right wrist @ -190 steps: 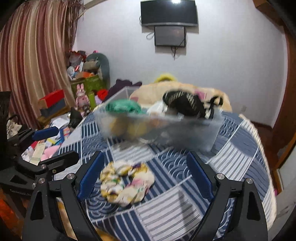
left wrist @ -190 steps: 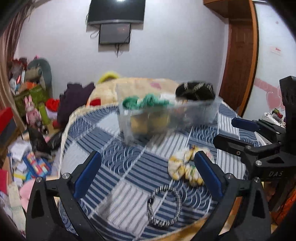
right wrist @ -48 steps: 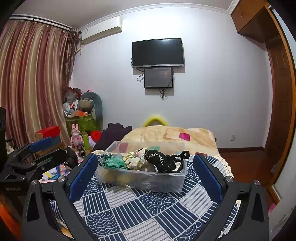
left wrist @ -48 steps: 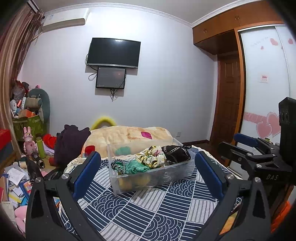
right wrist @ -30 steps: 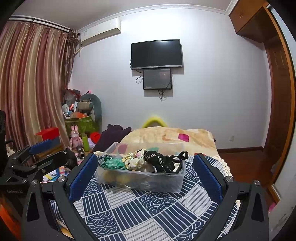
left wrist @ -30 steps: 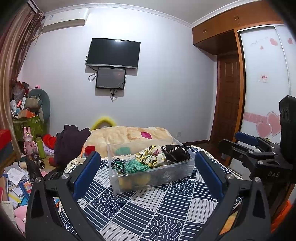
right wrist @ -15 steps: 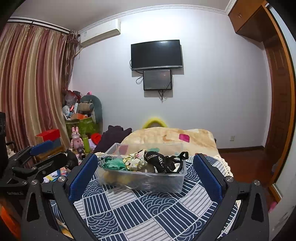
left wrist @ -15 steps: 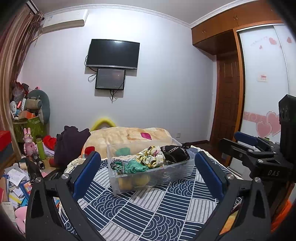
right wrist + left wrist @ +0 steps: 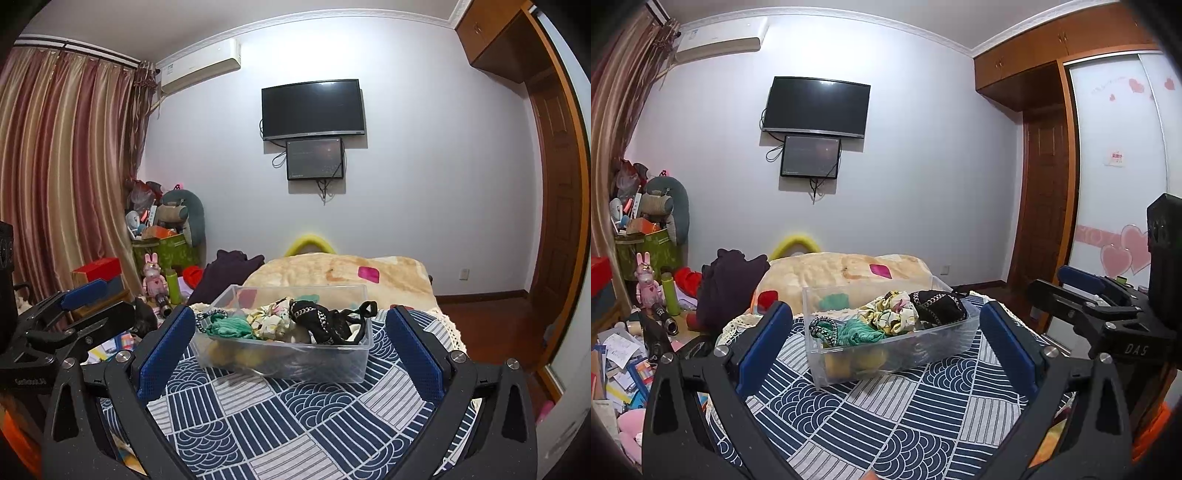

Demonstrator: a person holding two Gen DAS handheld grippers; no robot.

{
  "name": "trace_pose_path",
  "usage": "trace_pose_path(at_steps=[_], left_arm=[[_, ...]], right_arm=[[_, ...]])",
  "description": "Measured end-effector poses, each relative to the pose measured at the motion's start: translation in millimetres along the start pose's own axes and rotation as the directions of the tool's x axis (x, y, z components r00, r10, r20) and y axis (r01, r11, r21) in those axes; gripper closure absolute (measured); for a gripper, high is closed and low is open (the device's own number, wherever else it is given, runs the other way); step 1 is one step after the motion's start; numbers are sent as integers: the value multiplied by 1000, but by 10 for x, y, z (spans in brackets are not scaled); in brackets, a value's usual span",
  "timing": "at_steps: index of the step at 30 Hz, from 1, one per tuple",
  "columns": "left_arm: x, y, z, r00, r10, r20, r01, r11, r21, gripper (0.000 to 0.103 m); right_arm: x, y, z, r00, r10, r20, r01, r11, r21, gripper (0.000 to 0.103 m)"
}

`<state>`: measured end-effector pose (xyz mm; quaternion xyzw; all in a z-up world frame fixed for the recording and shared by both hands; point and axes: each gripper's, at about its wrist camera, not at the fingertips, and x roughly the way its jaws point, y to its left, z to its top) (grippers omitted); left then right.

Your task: Organize soft objects

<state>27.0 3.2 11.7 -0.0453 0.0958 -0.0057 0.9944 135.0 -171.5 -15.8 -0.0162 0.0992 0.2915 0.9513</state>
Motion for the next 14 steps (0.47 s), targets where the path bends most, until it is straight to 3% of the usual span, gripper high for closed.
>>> trace_pose_path(at_steps=[14], left_arm=[[8,25,3,999,-27,-19,26,999,-24,0]], right_arm=[[20,31,-5,1000,3,-4,-3,1000,1,0]])
